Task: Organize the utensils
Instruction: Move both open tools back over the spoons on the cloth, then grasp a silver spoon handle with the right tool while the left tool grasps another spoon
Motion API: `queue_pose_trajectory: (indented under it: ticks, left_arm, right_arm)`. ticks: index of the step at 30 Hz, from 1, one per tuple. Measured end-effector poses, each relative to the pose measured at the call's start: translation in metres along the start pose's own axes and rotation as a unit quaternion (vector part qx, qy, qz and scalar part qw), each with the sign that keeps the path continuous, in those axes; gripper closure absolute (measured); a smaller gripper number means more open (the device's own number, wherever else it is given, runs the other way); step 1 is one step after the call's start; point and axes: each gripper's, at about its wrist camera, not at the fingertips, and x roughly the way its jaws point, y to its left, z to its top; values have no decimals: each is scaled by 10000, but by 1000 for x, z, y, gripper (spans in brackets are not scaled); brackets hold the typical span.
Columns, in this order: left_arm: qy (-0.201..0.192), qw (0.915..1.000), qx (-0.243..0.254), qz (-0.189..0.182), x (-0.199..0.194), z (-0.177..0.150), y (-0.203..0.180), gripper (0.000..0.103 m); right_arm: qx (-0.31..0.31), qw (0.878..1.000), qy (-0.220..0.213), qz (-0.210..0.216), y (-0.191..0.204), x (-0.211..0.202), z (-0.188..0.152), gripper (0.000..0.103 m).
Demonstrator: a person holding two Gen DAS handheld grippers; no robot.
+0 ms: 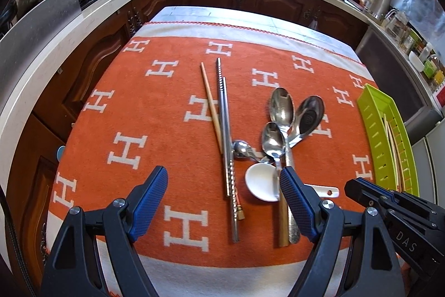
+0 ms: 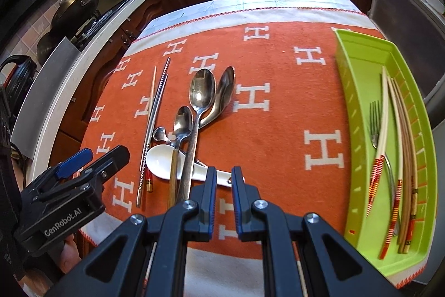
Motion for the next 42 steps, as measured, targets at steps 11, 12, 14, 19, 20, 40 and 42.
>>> queue_pose_trajectory:
  ticks: [11,12,14,19,20,40,42]
  left_arm:
    - [139,9995,-149,237,14,-1,26,22]
    - [148,9994,-173,248,15,-1,28,22]
    - [190,9993,-217,217,18,-1,33,22]
    - [217,9993,-241,174,21,-2,38,22]
    - [212,9994,-223,155,21,-2,38,22]
    - [227,9996,159,-63,24,1,14,22]
    - [216,9996,192,-74,24,1,11,22]
  right_arm:
    - [-28,9998,81,198,4,14,10,92]
    - [-24,9997,76,242,5,15,11,92]
    - [-14,9994,86,337,6,19,14,91]
    - [-20,9982,173,571,10,34,20,87]
    - [4,9977,199,655,10,38,22,87]
    - [158,9859,567,1568,6,90,33,94]
    - [91,9864,538,1550,7,87,32,97]
